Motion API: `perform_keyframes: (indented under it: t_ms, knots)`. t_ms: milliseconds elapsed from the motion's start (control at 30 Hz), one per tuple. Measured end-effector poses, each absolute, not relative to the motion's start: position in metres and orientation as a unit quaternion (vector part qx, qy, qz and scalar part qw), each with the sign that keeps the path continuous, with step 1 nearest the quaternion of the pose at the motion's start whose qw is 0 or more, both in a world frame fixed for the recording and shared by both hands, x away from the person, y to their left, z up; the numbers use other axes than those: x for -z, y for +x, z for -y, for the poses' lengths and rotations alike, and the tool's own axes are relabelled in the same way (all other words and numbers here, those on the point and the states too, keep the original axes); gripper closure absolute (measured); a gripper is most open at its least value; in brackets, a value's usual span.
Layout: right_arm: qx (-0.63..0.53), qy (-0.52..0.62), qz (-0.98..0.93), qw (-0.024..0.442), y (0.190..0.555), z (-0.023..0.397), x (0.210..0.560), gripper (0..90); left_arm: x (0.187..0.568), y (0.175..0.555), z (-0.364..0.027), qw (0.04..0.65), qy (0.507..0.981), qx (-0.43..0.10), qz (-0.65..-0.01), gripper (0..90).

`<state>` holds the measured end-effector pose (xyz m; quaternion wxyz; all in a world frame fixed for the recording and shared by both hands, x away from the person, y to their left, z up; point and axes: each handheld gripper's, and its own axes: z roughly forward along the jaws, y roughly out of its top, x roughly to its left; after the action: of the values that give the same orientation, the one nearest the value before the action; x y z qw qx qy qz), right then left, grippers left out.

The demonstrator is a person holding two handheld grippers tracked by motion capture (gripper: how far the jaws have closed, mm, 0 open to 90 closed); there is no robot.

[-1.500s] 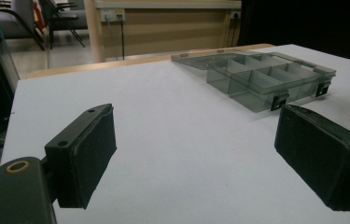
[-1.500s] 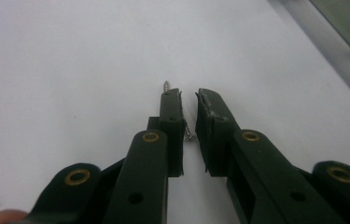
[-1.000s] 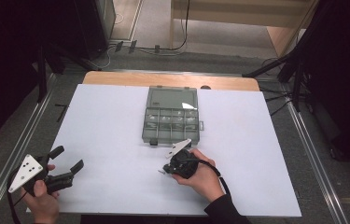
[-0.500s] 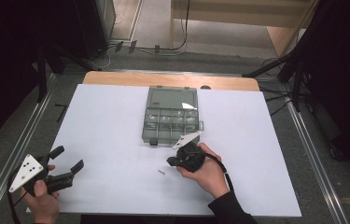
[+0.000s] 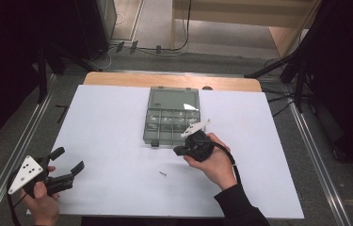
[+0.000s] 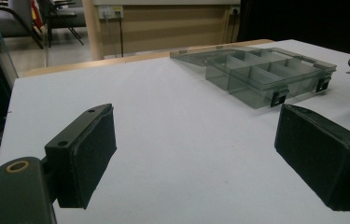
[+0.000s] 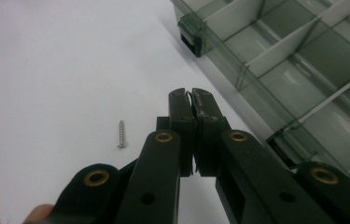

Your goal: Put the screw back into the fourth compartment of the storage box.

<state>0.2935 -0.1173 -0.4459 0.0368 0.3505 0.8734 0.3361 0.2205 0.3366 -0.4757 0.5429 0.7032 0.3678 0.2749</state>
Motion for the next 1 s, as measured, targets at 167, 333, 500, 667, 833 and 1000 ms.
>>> perform_keyframes:
  t_ms: [167,333,500,667,833,1000]
  knots:
    - [-0.335,0.357,-0.871,0.04,0.3,0.122,0.44,89.5,0.475,0.22,-0.336,0.543,0.703,-0.276,-0.367,12.7]
    - [-0.334,0.364,-0.868,0.046,0.309,0.13,0.434,89.4,0.476,0.221,-0.337,0.545,0.702,-0.274,-0.368,12.7]
    - [-0.335,0.373,-0.864,0.051,0.314,0.135,0.427,89.4,0.475,0.22,-0.336,0.545,0.702,-0.275,-0.367,12.7]
    - [-0.334,0.379,-0.861,0.057,0.323,0.14,0.422,89.5,0.475,0.22,-0.336,0.544,0.703,-0.275,-0.366,12.7]
    - [-0.331,0.396,-0.855,0.058,0.335,0.146,0.42,89.5,0.475,0.221,-0.336,0.543,0.703,-0.275,-0.366,12.7]
    - [-0.324,0.409,-0.851,0.06,0.347,0.15,0.421,89.5,0.475,0.22,-0.337,0.546,0.701,-0.275,-0.367,12.7]
